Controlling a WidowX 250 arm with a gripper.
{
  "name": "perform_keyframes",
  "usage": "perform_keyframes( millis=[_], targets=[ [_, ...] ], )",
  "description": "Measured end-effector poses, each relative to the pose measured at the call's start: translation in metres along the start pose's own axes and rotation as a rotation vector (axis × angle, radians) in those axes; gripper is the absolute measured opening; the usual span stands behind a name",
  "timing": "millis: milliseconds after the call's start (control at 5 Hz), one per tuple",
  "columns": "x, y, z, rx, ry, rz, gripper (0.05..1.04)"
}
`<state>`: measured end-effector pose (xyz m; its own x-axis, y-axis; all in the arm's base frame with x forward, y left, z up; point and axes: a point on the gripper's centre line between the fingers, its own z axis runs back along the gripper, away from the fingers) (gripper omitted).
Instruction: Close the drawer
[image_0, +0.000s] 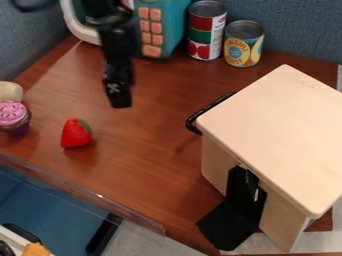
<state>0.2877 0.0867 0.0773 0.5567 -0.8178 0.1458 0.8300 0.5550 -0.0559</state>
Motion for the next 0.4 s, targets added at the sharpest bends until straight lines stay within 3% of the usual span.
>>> perform_keyframes(
  millis=[200, 400],
  targets=[
    [-0.022, -0.007, 0.025, 0.056, -0.034, 0.248, 0.999],
    [-0.033, -0.018, 0.039, 0.161, -0.039, 0.481, 0.999]
  ],
)
